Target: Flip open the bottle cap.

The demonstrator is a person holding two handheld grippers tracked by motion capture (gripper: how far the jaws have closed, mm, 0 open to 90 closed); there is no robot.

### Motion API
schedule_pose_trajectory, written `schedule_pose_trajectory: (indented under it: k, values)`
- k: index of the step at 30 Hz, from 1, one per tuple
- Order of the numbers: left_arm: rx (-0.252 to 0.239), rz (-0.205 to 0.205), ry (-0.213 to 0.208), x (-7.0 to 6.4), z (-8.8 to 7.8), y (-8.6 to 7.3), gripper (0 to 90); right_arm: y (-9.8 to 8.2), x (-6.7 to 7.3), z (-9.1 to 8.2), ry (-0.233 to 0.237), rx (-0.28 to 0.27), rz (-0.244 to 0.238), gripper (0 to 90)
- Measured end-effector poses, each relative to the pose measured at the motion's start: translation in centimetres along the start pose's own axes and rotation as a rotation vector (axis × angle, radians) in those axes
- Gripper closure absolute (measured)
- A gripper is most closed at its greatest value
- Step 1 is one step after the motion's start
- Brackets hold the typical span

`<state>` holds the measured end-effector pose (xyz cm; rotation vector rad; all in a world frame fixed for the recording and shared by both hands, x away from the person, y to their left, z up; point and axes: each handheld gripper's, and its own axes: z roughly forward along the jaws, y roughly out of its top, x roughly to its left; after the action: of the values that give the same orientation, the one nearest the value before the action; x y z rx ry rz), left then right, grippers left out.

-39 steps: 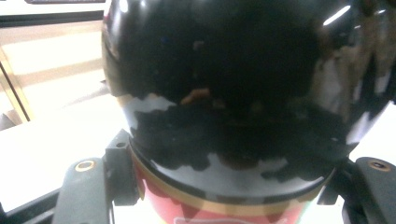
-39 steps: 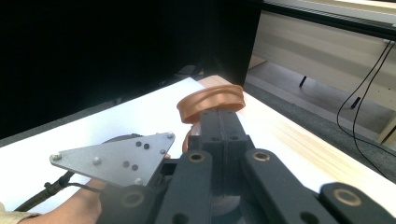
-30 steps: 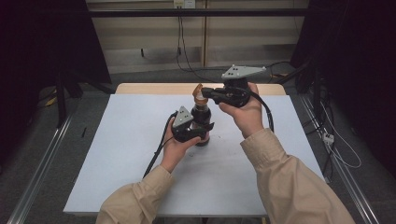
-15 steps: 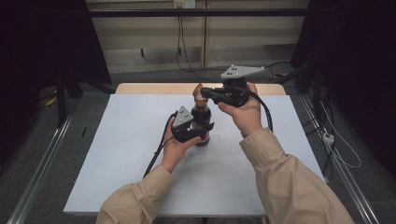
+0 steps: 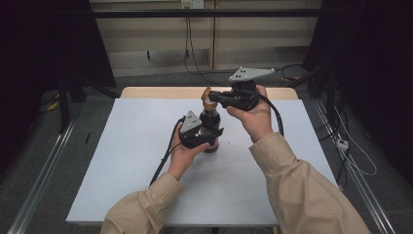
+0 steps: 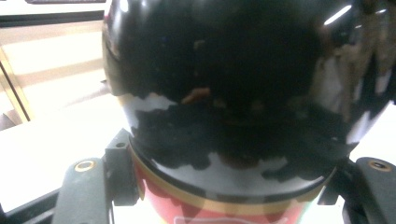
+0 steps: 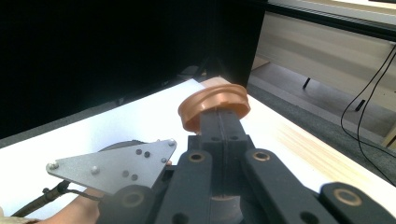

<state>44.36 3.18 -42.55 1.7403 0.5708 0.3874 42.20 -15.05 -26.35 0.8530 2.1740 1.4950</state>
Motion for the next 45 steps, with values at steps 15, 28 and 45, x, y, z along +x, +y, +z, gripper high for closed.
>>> schedule_pose_trajectory:
  k: [15,28,45]
  values:
    - [-0.002,-0.001,-0.001,0.0,-0.1,0.0,30.0,0.8,0.6,0.5,0.021,0.003,-0.005,90.0]
    - [-0.011,-0.099,-0.028,0.3,0.2,-0.5,26.4,-0.1,0.7,-0.2,0.005,-0.017,0.037,66.1]
    - [0.045,-0.082,-0.057,1.1,-5.4,0.0,16.6,-5.2,1.3,-3.5,-0.026,-0.052,0.091,32.3]
